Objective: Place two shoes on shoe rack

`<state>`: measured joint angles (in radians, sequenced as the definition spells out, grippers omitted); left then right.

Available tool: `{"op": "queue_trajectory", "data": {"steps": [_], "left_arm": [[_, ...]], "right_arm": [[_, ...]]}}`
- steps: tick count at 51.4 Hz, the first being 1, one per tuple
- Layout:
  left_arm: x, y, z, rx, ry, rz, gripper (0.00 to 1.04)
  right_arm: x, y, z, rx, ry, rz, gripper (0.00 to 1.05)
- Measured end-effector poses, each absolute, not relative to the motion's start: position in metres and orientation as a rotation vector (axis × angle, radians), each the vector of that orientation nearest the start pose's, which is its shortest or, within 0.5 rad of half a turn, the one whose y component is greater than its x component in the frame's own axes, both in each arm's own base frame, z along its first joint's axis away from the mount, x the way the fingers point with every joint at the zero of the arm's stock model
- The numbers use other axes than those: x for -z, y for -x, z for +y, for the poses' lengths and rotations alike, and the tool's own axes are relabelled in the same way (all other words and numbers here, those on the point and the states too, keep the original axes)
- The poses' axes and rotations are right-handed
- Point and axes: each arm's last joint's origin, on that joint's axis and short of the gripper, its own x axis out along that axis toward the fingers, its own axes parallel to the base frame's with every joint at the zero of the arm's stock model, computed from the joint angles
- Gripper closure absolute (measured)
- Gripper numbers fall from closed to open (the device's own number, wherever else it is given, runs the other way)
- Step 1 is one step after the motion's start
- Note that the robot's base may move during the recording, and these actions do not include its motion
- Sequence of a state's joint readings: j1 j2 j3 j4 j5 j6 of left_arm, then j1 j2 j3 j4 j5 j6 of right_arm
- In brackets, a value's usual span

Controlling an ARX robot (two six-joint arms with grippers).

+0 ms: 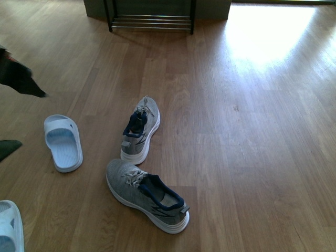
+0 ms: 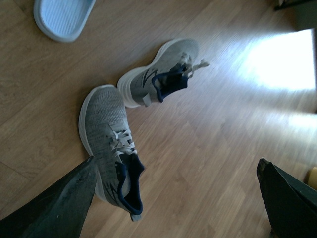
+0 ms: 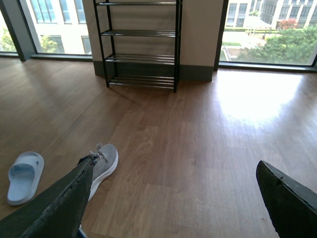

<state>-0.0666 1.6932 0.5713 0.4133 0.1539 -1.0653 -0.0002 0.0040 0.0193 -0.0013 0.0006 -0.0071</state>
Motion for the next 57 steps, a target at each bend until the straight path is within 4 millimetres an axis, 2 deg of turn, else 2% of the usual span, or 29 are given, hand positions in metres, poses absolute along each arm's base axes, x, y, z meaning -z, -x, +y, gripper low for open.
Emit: {"op": "queue_trajectory", "data": {"steps": [6,15,27,36,47,57], "left_arm": [[-0.07,-0.314,-0.041,-0.2,1.006,0.934,0.09],[-0.026,-0.333,-0.064,-0.186,0.997,1.131,0.09],[0.014,-0.36,-0.082,-0.188,1.062,1.229,0.09],[0.034,-0.367,-0.091,-0.198,1.122,1.286,0.09],[0.064,-0.357,-0.107,-0.209,1.114,1.406,0.09],[0.077,-0.356,-0.118,-0.177,1.087,1.455,0.09]], "right_arm": [[-0.17,-0.097,0.0,0.001,0.007,-0.014,0.09],[-0.17,-0.097,0.0,0.001,0.007,-0.015,0.09],[-0.17,-0.097,0.0,0.001,0.007,-0.015,0.09],[-0.17,-0.097,0.0,0.001,0.007,-0.014,0.09],[-0.17,-0.097,0.0,0.001,0.007,-0.014,0.09],[-0.17,-0.097,0.0,0.001,0.007,-0.014,0.09]]}}
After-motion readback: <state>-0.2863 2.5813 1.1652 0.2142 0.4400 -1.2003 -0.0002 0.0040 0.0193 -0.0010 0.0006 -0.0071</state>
